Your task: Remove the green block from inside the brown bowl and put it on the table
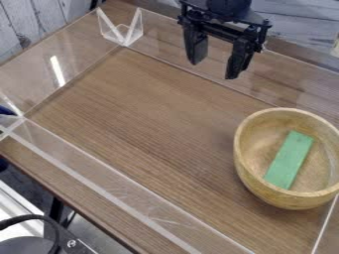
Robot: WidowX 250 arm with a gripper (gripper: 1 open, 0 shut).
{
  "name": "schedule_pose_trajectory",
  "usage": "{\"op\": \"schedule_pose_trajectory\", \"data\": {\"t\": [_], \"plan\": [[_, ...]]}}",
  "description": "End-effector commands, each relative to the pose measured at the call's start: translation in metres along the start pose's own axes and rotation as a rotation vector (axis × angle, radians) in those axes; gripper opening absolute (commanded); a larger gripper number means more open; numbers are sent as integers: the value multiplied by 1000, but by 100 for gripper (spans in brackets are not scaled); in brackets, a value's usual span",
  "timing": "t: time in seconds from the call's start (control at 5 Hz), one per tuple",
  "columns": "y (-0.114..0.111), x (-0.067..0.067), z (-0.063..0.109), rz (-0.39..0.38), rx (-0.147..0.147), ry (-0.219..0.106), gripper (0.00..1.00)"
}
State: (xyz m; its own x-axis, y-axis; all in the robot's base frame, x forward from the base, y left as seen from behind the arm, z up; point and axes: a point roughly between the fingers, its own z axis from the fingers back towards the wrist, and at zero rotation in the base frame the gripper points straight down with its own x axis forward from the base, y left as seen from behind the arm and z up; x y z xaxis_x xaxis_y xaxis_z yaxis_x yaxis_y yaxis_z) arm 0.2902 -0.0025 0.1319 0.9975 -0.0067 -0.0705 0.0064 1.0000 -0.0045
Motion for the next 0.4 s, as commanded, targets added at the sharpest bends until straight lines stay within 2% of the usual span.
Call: {"op": "schedule_pose_trajectory", "data": {"t": [0.0, 0.2], "plan": [[-10, 1, -8, -27, -25, -4, 100], [-26, -3, -21, -82, -68, -17, 100]]}}
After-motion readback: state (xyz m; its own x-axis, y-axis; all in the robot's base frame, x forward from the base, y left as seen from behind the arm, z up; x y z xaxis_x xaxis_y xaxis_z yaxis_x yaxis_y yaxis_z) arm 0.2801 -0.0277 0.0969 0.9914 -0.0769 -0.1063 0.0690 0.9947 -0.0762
